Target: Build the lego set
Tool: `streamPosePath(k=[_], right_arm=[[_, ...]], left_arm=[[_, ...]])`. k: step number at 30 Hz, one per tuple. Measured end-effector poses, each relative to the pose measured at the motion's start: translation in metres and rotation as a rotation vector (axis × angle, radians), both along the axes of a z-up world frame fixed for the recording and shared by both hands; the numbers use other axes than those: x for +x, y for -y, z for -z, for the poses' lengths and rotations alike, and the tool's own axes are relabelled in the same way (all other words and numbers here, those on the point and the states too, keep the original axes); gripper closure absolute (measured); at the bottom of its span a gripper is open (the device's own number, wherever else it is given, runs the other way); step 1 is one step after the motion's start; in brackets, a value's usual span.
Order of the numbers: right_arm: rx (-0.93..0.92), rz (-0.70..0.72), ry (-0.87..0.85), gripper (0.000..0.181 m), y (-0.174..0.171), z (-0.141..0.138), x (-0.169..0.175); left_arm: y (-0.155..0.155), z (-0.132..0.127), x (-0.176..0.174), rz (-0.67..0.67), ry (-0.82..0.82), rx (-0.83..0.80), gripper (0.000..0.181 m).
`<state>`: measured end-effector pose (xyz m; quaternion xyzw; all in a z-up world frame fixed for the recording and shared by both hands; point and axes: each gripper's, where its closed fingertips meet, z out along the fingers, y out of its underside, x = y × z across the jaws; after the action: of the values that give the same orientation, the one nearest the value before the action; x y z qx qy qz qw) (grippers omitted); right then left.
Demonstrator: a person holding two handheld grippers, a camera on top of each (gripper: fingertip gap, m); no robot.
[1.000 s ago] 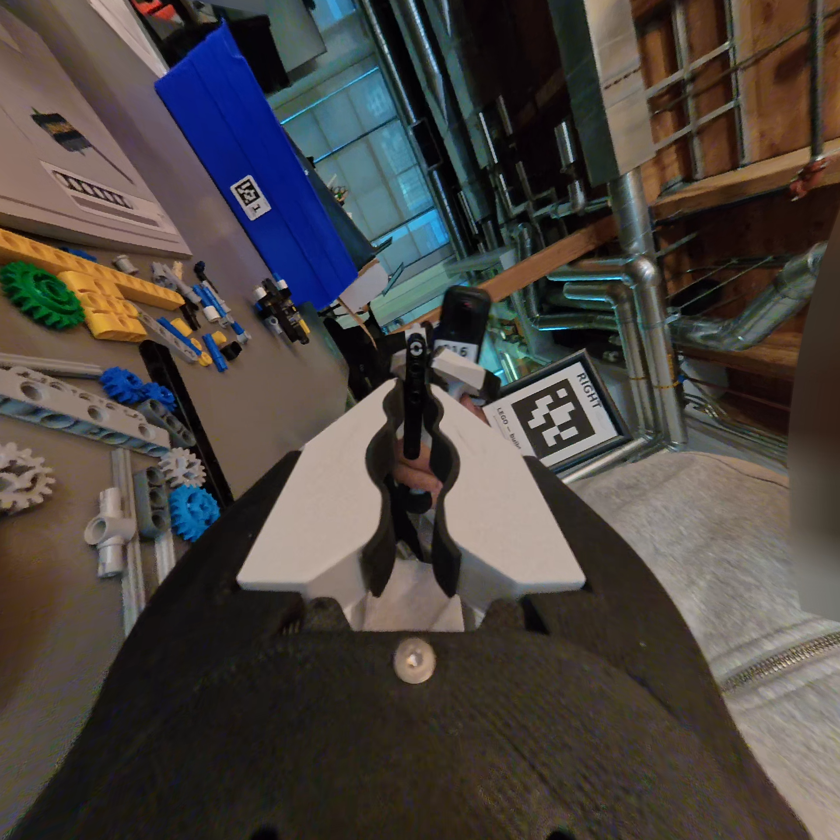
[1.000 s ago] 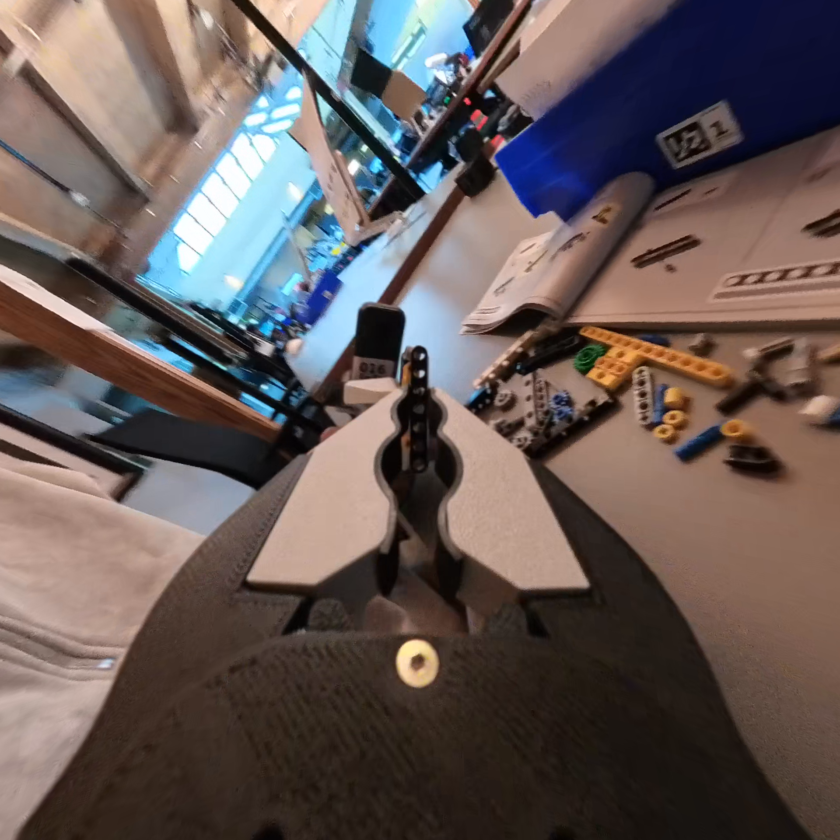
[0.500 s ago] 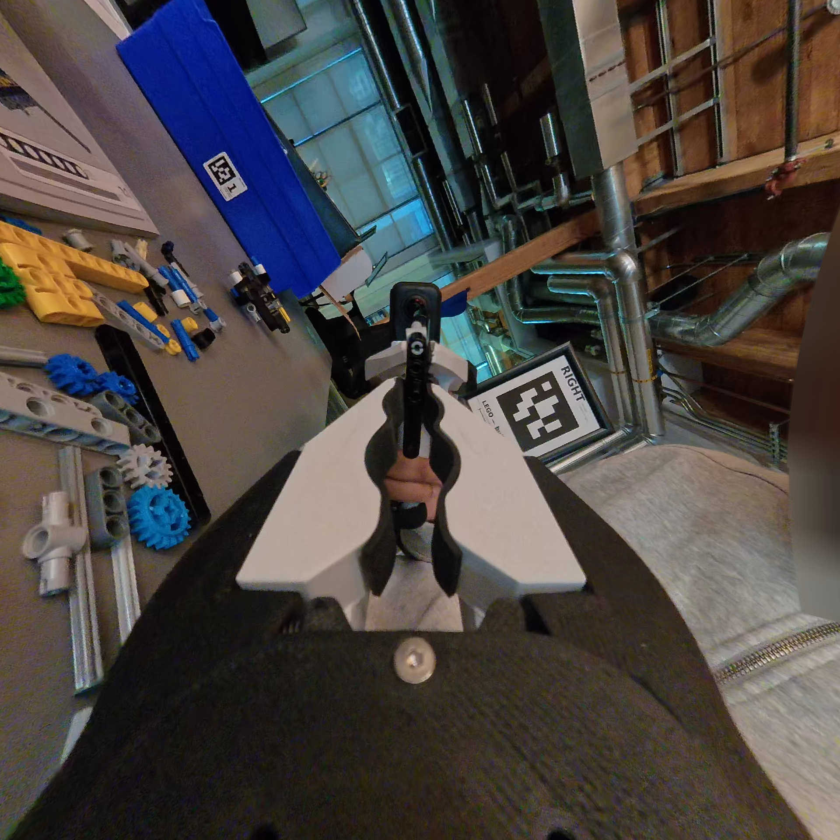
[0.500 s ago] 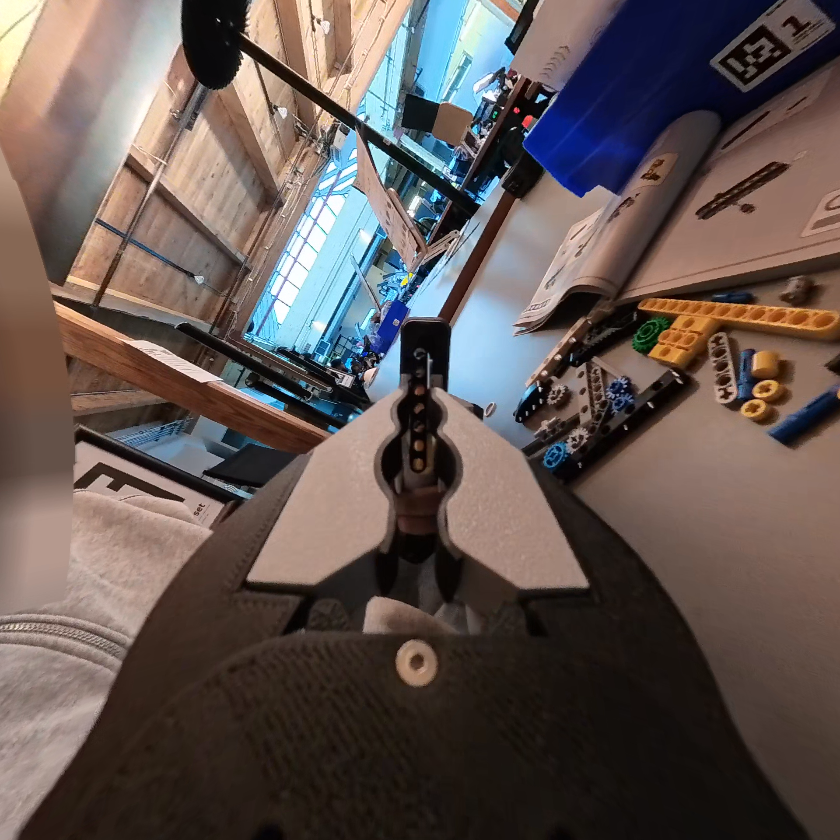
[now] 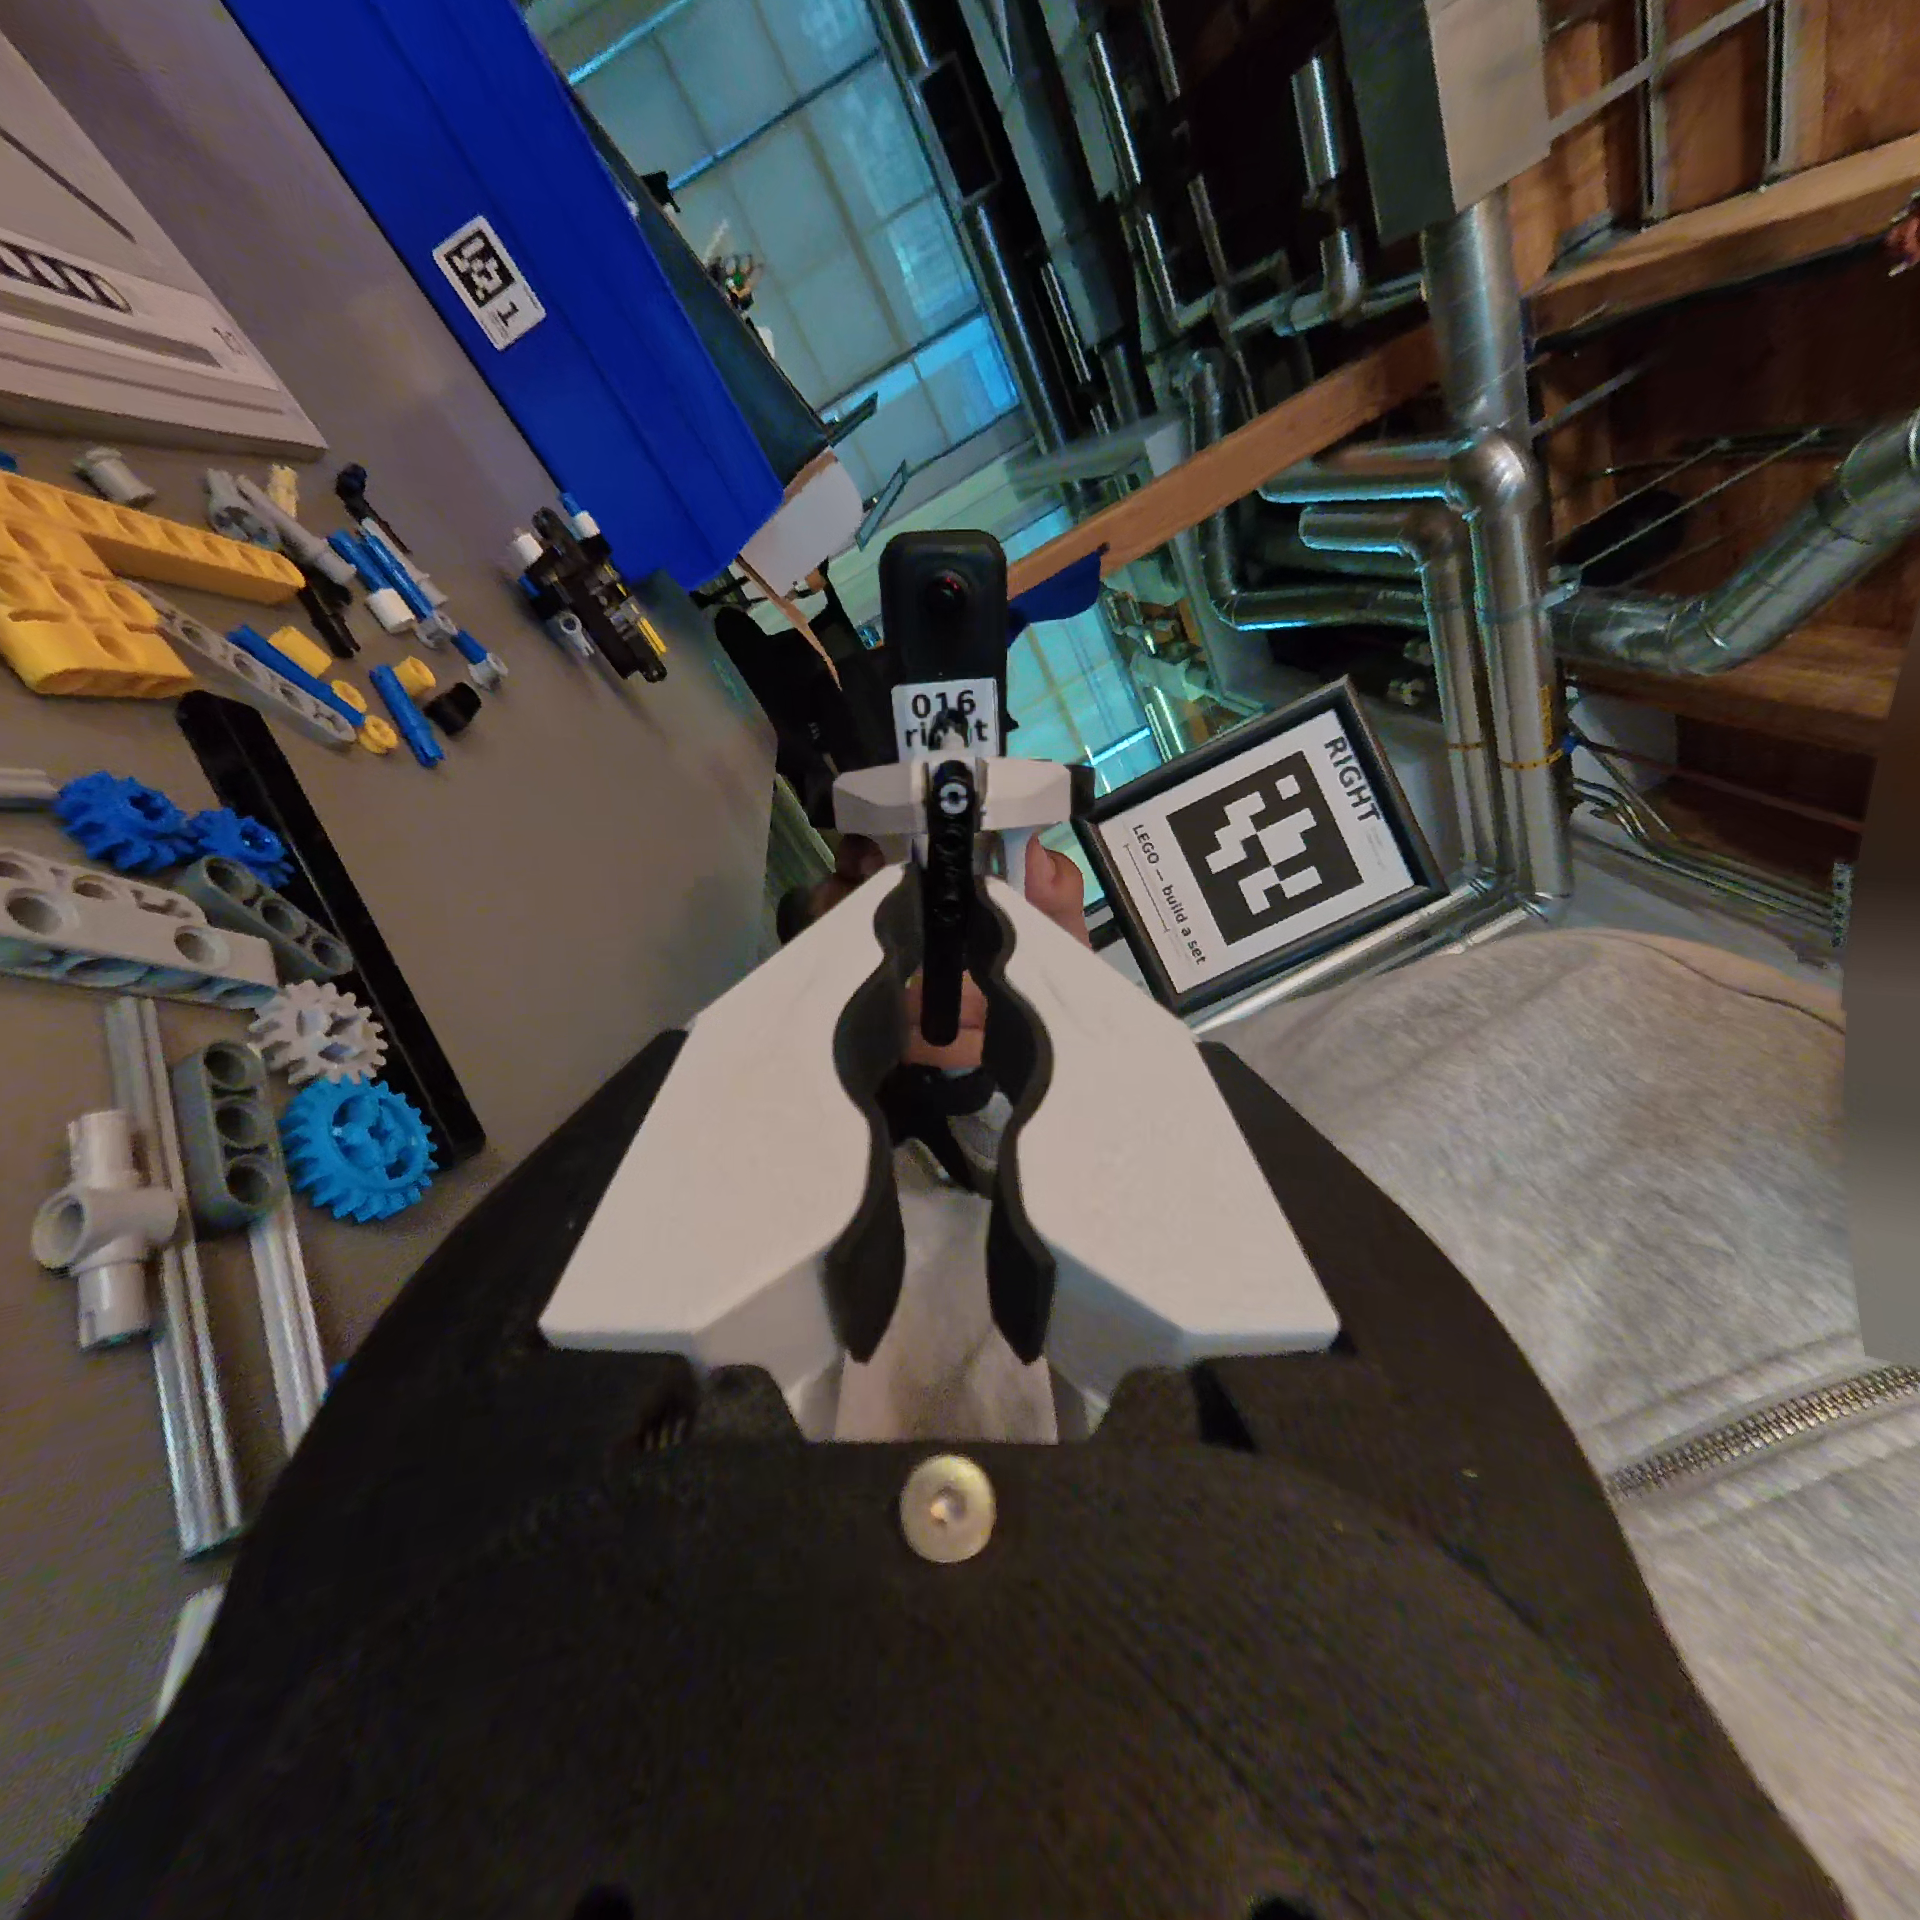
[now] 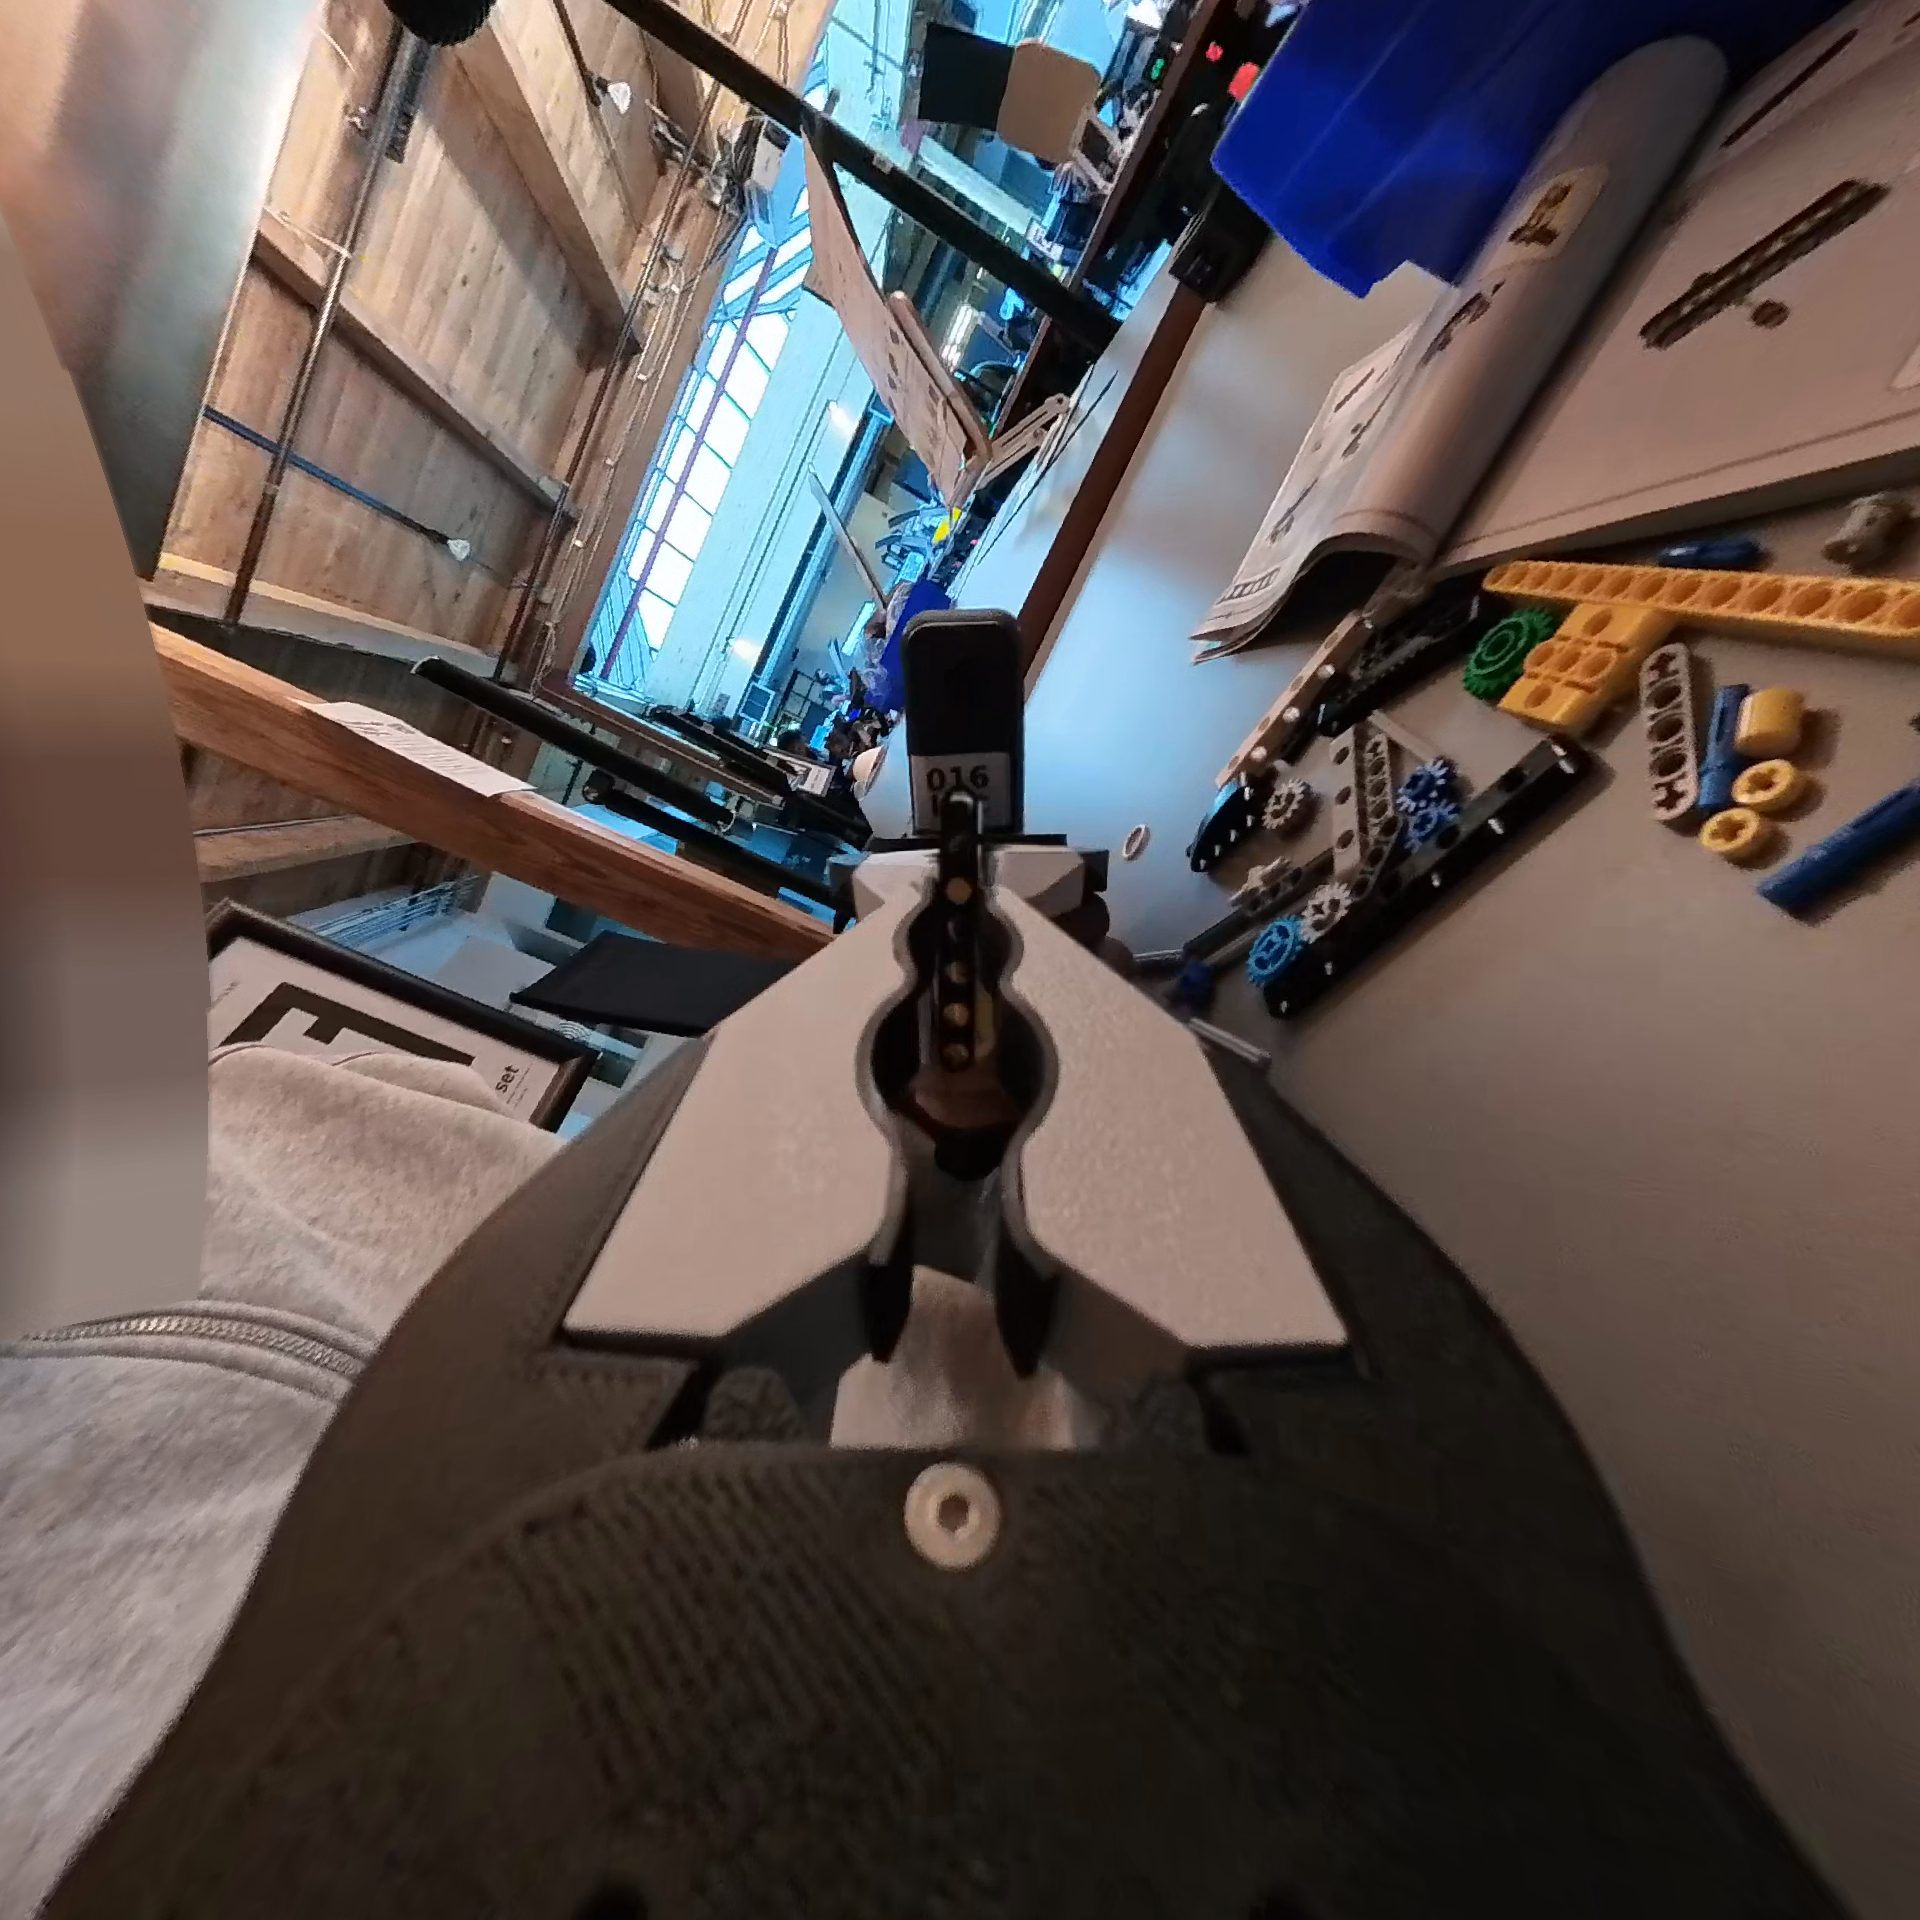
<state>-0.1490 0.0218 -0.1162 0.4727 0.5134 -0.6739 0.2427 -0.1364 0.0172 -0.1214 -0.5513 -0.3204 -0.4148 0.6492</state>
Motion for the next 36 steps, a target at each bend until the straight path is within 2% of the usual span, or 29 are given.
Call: streamPosePath(k=[8, 15, 24, 36], right_arm=[[-0.005, -0.048, 0.011, 0.177, -0.008, 0.006, 0.017], [-0.024, -0.081, 0.007, 0.177, -0.025, 0.019, 0.033], [-0.021, -0.108, -0.036, 0.178, -0.040, 0.024, 0.036], [-0.024, -0.159, 0.005, 0.177, -0.034, 0.028, 0.042]], left_arm=[[-0.008, 0.006, 0.016, 0.099, 0.000, -0.032, 0.175], [-0.025, 0.019, 0.031, 0.161, -0.027, -0.127, 0.175], [-0.041, 0.023, 0.035, 0.156, -0.034, -0.164, 0.175], [-0.036, 0.027, 0.040, 0.179, -0.085, -0.216, 0.174]])
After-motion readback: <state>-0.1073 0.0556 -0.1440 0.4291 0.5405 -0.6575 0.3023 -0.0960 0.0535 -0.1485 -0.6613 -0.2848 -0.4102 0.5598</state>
